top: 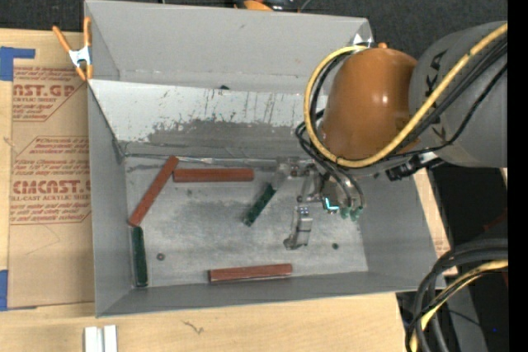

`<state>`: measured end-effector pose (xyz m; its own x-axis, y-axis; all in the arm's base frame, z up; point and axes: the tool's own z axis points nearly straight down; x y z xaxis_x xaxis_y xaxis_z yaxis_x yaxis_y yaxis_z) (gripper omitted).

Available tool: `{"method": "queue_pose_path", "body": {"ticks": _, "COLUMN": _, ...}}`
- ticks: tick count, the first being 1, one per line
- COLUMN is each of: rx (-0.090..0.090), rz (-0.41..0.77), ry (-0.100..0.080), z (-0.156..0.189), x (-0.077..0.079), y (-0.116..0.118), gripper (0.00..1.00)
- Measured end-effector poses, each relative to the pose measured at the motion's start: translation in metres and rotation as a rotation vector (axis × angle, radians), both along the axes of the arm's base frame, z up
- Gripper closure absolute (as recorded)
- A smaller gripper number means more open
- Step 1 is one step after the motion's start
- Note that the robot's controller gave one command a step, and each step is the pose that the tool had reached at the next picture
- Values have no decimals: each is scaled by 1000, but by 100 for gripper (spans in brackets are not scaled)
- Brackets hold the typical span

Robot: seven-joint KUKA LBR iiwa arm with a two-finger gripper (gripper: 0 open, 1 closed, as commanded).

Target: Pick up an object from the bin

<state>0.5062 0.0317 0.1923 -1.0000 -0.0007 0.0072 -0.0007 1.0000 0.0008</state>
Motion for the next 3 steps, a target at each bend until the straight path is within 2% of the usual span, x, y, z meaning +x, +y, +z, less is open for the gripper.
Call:
{"method": "queue_pose_path", "body": {"ticks": 1, "rx": 0, "rz": 76, "ry": -6, "z": -109, "x": 60, "y": -2, "gripper": 0}}
{"method": "queue_pose_path", "body": {"ticks": 2, "rx": 0, "rz": 83, "ry": -11, "z": -123, "x": 70, "y": -27, "gripper": 0}}
{"method": "queue_pose_path", "body": {"ticks": 3, "rx": 0, "rz": 84, "ry": -8, "z": -122, "x": 69, "y": -26, "gripper": 100}}
